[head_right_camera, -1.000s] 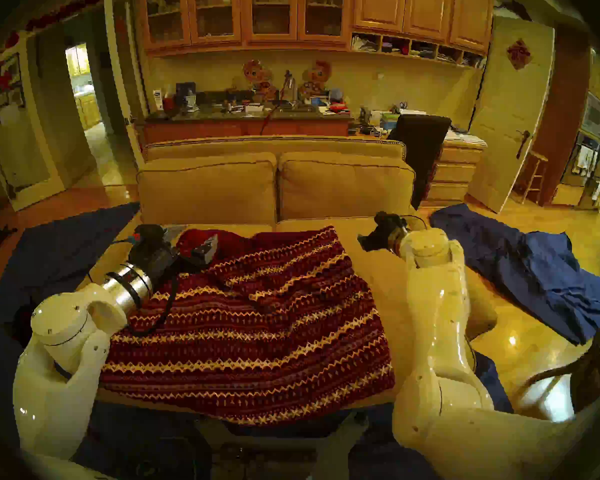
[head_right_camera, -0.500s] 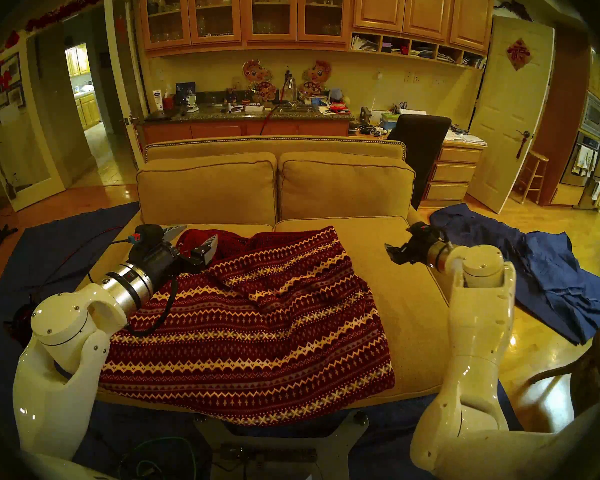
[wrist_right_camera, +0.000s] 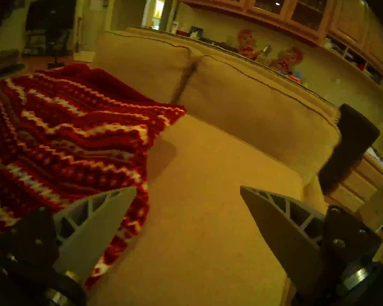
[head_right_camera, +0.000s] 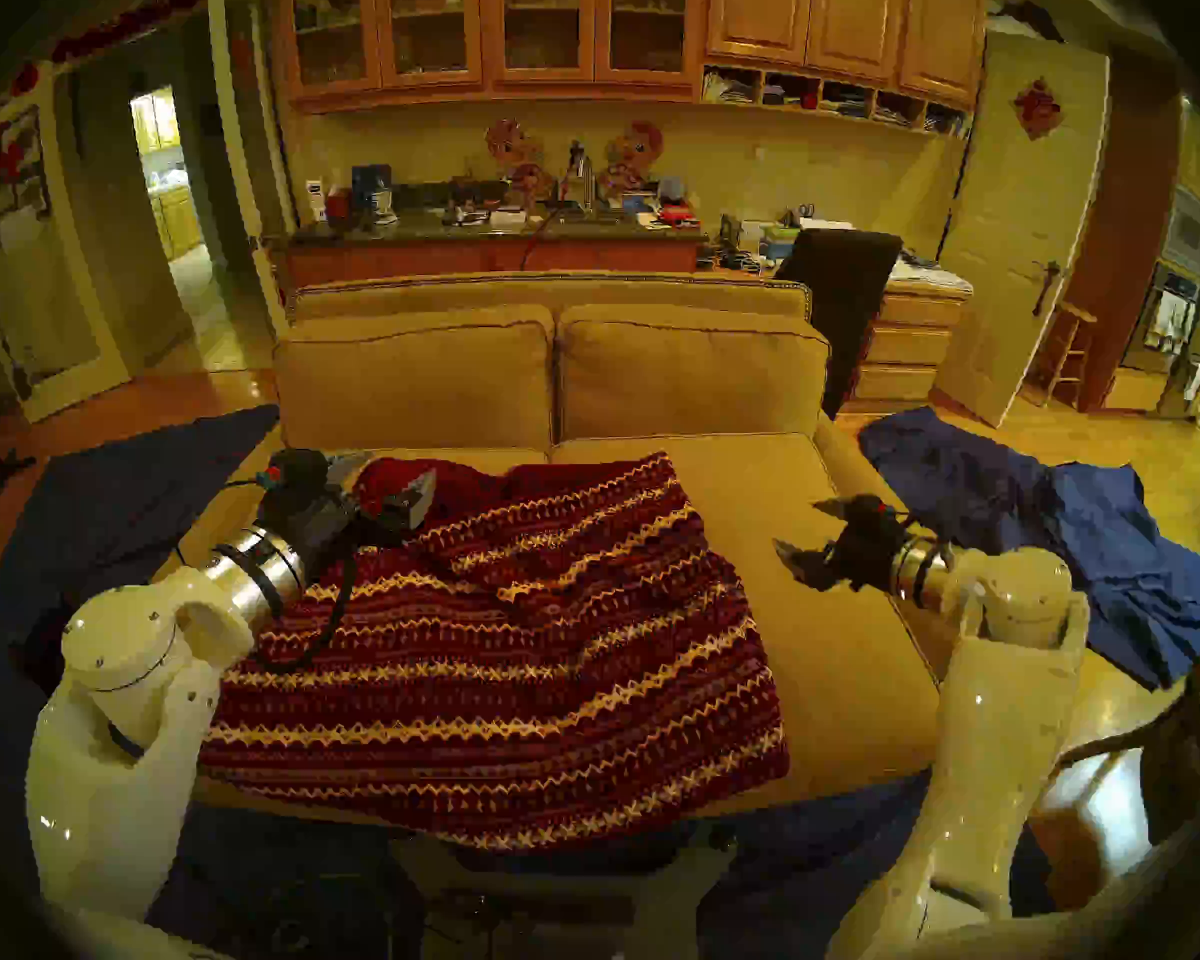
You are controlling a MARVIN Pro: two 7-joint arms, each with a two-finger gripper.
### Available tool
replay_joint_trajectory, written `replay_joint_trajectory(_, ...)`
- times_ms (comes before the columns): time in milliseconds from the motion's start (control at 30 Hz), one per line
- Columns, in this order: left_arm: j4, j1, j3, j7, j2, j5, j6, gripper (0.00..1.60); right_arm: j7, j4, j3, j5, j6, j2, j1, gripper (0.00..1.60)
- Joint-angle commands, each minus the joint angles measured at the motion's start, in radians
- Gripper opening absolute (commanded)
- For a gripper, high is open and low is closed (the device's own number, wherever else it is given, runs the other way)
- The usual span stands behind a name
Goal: Fold the blanket in half twice
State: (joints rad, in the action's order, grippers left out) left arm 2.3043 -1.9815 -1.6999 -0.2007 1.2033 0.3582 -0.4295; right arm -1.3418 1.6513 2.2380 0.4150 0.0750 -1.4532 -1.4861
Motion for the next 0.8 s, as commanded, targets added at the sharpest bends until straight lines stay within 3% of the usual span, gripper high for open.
replay_joint_trajectory(0,0.009,0.004,-0.001,0.0,-0.001,0.0,0.002,1.6,-0.116,0.112,0.045,-0.114,-0.008,-0.041,-0.111,1.6)
replay_joint_trajectory(267,0.01,0.004,-0.002,0.0,-0.001,0.0,0.002,1.6,-0.142,0.235,0.085,-0.258,0.011,-0.065,-0.222,1.6)
replay_joint_trajectory(300,0.01,0.004,-0.002,0.0,-0.001,0.0,0.002,1.6,-0.142,0.218,0.093,-0.264,0.006,-0.069,-0.204,1.6)
replay_joint_trajectory(333,0.01,0.003,-0.002,0.0,-0.001,0.0,0.002,1.6,-0.142,0.27,0.088,-0.288,0.019,-0.068,-0.253,1.6)
replay_joint_trajectory(367,0.011,0.003,-0.002,0.0,-0.001,0.0,0.002,1.6,-0.142,0.273,0.096,-0.309,0.022,-0.074,-0.253,1.6)
replay_joint_trajectory(600,0.012,0.003,-0.002,0.0,-0.001,-0.001,0.001,1.6,-0.142,0.355,0.091,-0.38,0.062,-0.059,-0.344,1.6)
replay_joint_trajectory(767,0.012,0.003,-0.002,0.001,-0.001,-0.001,0.001,1.6,-0.142,0.359,0.087,-0.408,0.072,-0.041,-0.365,1.6)
